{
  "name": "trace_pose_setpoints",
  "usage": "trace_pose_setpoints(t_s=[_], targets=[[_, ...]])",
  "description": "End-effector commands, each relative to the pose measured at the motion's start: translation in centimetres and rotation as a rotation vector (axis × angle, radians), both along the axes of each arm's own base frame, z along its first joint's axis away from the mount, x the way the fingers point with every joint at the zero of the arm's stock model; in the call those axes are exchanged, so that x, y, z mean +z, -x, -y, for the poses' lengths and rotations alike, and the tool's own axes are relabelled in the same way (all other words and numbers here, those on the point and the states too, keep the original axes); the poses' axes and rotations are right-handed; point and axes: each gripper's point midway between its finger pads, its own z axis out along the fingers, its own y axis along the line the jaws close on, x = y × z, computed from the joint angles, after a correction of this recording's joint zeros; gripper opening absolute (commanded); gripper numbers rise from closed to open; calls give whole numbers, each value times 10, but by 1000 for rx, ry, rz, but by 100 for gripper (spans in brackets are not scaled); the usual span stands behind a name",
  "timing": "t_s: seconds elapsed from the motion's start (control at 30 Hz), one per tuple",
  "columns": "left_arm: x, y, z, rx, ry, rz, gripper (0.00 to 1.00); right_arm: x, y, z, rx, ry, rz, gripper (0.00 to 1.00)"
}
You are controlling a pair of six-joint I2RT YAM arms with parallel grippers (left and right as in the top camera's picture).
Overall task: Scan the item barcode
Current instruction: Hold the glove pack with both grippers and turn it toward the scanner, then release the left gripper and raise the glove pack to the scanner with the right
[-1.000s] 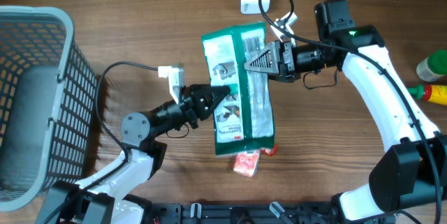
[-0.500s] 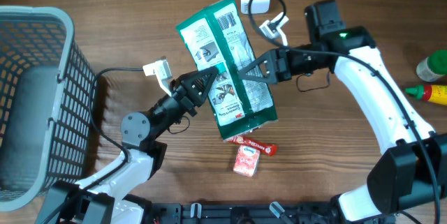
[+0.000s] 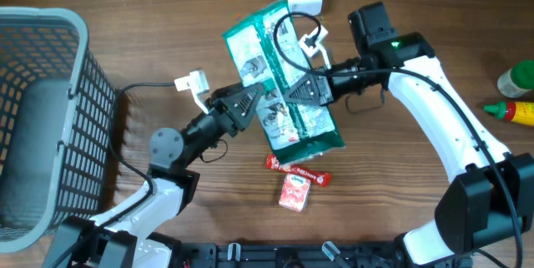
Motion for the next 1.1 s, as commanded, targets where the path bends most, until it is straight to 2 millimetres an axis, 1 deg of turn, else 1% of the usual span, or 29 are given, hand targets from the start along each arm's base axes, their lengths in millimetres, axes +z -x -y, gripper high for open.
trace_pose_setpoints(t_s=[0.0, 0.17, 0.2, 0.33, 0.4, 0.57, 0.6, 0.7, 0.8, 0.87, 0.93, 1.0, 1.07], targets=[[-7, -1, 0, -6, -27, -16, 100, -21, 0, 20, 13, 170, 89, 4], [-3, 15, 11, -97, -91, 69, 99, 0, 25, 28, 65, 169, 139, 5], [-6, 17, 11, -100, -111, 66, 99, 3, 29, 30, 71, 177, 147, 5], [-33, 20, 4, -66, -237, -64, 99, 9, 41, 39, 67, 226, 151, 4], [-35, 25, -2, -40, -303, -85, 99, 12, 48, 42, 79, 228, 157, 5], [-9, 44, -23, 67, -440, -64, 99, 22, 67, 51, 80, 263, 149, 5], [-5, 50, -32, 120, -487, -79, 99, 27, 74, 53, 89, 261, 159, 5], [2, 67, -49, 205, -577, -105, 99, 40, 88, 58, 91, 257, 195, 5], [6, 81, -57, 243, -622, -124, 99, 53, 96, 60, 83, 245, 246, 5], [0, 89, -56, 233, -660, -144, 99, 61, 106, 63, 96, 239, 281, 5], [-15, 96, -59, 239, -728, -186, 99, 69, 113, 64, 93, 225, 311, 4], [-25, 99, -64, 258, -775, -213, 99, 77, 124, 61, 137, 170, 331, 5], [-30, 101, -67, 261, -795, -229, 99, 85, 141, 56, 211, 89, 335, 5]])
